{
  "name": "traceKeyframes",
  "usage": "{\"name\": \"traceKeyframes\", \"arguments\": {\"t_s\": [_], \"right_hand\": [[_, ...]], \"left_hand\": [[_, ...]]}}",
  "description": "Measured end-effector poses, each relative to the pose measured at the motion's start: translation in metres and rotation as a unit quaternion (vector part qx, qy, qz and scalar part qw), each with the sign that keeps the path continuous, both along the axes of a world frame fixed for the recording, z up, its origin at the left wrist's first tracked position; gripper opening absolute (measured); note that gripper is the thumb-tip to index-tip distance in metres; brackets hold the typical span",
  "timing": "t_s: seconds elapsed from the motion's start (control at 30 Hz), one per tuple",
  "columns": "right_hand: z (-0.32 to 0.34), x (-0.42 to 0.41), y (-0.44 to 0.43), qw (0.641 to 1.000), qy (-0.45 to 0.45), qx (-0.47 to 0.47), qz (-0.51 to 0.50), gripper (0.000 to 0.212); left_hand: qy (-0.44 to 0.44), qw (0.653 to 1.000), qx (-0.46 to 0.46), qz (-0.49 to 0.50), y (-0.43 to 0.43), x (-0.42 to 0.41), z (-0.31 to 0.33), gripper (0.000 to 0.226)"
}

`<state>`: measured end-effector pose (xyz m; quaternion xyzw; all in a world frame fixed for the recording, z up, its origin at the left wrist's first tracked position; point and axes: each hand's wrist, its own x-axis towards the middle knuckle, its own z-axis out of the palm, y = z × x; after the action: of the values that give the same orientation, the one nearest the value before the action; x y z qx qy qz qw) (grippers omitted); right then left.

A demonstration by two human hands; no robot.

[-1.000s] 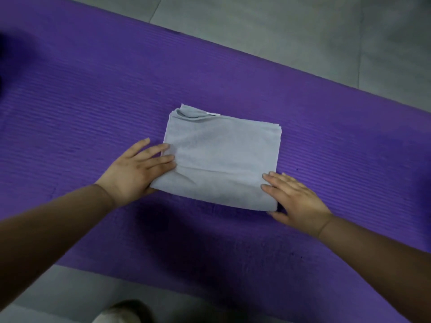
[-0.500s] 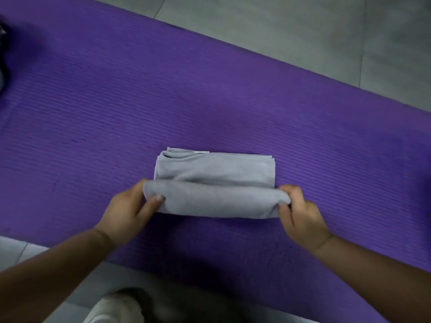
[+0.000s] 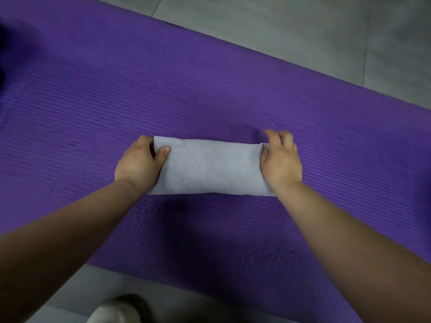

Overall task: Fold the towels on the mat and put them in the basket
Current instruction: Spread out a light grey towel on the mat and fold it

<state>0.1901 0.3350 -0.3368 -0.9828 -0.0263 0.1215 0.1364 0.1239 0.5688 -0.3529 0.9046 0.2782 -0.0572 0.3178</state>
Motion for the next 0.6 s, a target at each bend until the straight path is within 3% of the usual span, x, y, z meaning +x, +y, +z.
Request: {"name": "traceKeyframes", "arguments": {"t_s": [0.1, 0.17, 0.2, 0.27, 0.33, 0.4, 0.47, 0.53, 0.6], "right_hand": [[-0.002, 0.005, -0.006, 0.99, 0.045, 0.078, 0.113, 0.042], [0.006, 0.004, -0.01, 0.981, 0.099, 0.133, 0.102, 0.037], [0.012, 0.005, -0.012, 0.974, 0.138, 0.148, 0.099, 0.035], [0.023, 0.011, -0.015, 0.961, 0.215, 0.117, 0.126, 0.04], [0.029, 0.016, -0.017, 0.954, 0.248, 0.061, 0.157, 0.049], [0.03, 0.016, -0.013, 0.953, 0.262, 0.041, 0.147, 0.048], [0.026, 0.016, -0.009, 0.954, 0.268, 0.036, 0.126, 0.044], [0.025, 0.017, -0.007, 0.953, 0.279, 0.032, 0.112, 0.04], [0.024, 0.015, -0.006, 0.948, 0.291, 0.014, 0.127, 0.039]], "left_hand": [[-0.059, 0.992, -0.09, 0.07, 0.004, -0.005, 0.004, 0.036], [-0.115, 0.985, -0.079, 0.104, 0.005, -0.017, 0.014, 0.017], [-0.134, 0.982, -0.069, 0.117, 0.004, -0.027, 0.017, 0.021], [-0.132, 0.978, -0.089, 0.135, -0.003, -0.052, 0.025, 0.032], [-0.078, 0.969, -0.187, 0.141, -0.013, -0.074, 0.029, 0.04], [0.061, 0.941, -0.313, 0.111, -0.027, -0.088, 0.03, 0.047], [0.163, 0.89, -0.41, 0.115, -0.042, -0.088, 0.026, 0.035], [0.133, 0.842, -0.483, 0.202, -0.049, -0.075, 0.026, 0.021], [0.087, 0.82, -0.502, 0.262, -0.048, -0.056, 0.027, 0.024]]}}
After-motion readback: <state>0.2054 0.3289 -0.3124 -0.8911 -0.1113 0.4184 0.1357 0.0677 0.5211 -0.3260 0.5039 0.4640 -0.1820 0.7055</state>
